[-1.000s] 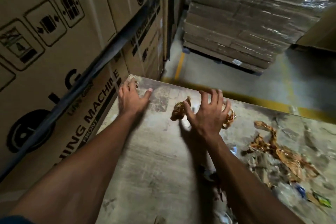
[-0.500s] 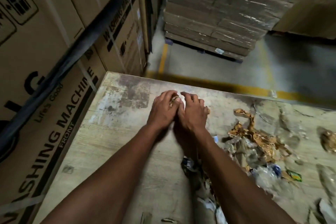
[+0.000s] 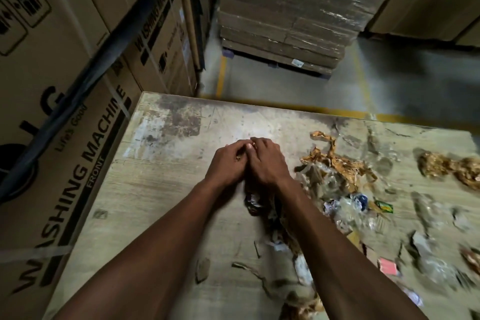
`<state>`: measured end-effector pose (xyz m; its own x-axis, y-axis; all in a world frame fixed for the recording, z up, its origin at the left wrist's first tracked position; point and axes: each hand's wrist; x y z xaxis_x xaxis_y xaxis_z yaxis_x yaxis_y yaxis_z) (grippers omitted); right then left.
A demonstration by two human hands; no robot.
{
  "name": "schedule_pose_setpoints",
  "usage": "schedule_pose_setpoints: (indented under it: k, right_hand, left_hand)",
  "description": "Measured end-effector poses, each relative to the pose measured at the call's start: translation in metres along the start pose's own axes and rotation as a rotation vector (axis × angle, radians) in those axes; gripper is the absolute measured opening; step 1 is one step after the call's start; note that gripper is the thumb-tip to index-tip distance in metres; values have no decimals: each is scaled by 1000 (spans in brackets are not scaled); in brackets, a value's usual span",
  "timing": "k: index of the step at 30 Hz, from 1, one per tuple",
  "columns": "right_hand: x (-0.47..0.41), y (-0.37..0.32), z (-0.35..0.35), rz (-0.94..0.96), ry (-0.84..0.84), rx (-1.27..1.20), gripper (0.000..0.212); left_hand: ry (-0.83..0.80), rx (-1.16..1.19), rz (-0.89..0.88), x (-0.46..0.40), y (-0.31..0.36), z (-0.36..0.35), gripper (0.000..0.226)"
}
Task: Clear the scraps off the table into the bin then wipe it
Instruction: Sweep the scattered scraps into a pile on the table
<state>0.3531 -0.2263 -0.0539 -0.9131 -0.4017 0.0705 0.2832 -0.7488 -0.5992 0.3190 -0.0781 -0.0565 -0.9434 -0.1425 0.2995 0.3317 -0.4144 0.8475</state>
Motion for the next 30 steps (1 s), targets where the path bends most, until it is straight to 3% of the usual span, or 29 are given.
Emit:
schedule_pose_setpoints:
  k: [4, 9, 13, 18, 22, 26, 30]
  right_hand:
    - [15, -19, -8, 89, -62, -1, 57]
    - [21, -24, -10, 199, -246, 213, 55]
    - [33, -37, -13, 211, -259, 242, 46]
    - [44, -38, -8, 217, -241, 220, 42]
    - [49, -34, -7, 241, -200, 180, 38]
    - [53, -28, -7, 284, -177, 158, 34]
    - [55, -19, -8, 308, -102, 54, 30]
  left_hand:
    - [-5, 156, 140, 22, -2, 11, 37]
    - [167, 260, 238, 50, -23, 25, 42]
    - [373, 110, 214, 106, -56, 36, 54]
    - [405, -206, 183, 200, -92, 8, 86]
    - [387, -478, 161, 227, -90, -35, 110]
    - [421, -615, 204, 200, -78, -64, 104]
    - [479, -555, 242, 154, -56, -78, 88]
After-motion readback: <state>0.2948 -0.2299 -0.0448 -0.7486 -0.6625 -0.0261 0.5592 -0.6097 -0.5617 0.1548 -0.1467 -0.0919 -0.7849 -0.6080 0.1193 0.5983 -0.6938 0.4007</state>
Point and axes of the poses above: each hand's wrist, its own x-axis away from the middle knuckle, its own z-axis out of the back of the hand, y = z × x, and after that the axes turned 13 degrees about z, right-handed
